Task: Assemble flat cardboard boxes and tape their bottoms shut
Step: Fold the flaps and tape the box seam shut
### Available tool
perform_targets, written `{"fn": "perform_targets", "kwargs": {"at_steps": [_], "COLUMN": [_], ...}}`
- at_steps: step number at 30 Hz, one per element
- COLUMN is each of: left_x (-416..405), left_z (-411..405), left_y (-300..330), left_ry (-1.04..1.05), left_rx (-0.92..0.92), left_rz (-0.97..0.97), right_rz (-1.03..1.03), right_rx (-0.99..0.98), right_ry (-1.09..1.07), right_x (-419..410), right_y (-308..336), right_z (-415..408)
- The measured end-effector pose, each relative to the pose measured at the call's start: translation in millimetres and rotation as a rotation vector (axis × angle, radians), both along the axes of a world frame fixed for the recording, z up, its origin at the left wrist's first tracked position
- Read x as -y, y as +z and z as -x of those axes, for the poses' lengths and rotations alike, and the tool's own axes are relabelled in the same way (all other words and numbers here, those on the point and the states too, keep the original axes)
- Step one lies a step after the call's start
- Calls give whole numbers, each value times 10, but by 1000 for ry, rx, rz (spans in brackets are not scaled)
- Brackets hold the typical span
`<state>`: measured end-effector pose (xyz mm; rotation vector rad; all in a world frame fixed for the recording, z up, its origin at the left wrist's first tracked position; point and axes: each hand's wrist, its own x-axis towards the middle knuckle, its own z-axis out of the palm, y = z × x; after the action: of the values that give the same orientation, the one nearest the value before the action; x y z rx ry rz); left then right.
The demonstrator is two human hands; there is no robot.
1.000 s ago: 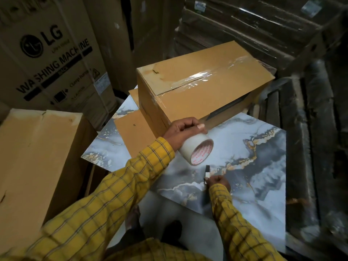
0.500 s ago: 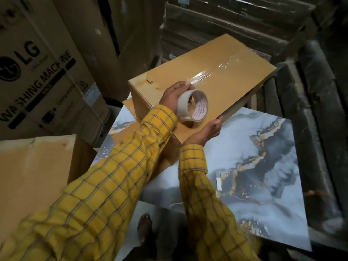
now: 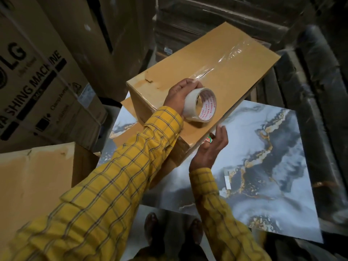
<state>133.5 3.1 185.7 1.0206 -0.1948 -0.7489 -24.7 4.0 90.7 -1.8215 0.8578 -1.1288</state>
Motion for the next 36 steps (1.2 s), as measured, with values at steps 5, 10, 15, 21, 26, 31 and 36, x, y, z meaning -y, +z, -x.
{"fn": "perform_targets", "kwargs": {"at_steps": [5, 10, 15, 21, 26, 31, 36], "left_x": [21, 25, 1, -15, -63, -45, -66], "left_z": [-12, -8, 7, 35, 137, 191, 46], "left_y": [-28, -32, -7, 37, 99, 239, 494], "left_ry": [-2, 2, -4, -18, -7, -41, -62], "left_rx": [-52, -50, -10, 1, -20, -30, 136], "left_rz": [42, 47, 27, 3, -12, -81, -154], "right_rz": [362, 501, 472, 490, 455, 413, 413], "right_rx": [-215, -304, -290, -316, -359, -445, -480], "right_ry": [200, 206, 166, 205, 281, 319, 339], "right_x": [135, 257, 150, 171, 211, 255, 506], "right_y": [-11, -79, -72, -2, 103, 211, 311], "right_z": [116, 60, -1, 105, 221, 416, 767]}}
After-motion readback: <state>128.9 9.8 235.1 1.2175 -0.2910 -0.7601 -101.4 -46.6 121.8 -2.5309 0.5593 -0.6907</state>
